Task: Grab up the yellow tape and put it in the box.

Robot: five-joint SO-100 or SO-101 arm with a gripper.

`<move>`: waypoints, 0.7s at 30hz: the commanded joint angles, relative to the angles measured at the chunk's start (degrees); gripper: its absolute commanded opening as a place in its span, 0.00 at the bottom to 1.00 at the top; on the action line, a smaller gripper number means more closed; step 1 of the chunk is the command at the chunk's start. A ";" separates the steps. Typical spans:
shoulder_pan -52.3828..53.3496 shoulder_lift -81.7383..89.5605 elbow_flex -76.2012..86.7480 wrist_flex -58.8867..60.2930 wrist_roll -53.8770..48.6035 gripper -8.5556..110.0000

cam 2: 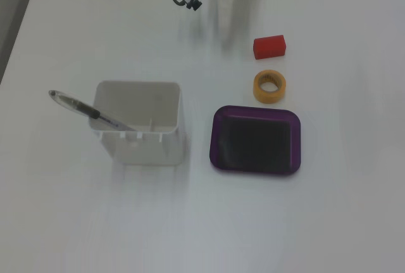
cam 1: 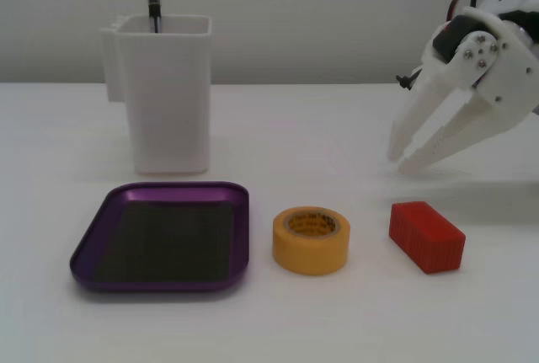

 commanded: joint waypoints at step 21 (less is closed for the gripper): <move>-1.14 2.99 0.62 -0.70 0.09 0.07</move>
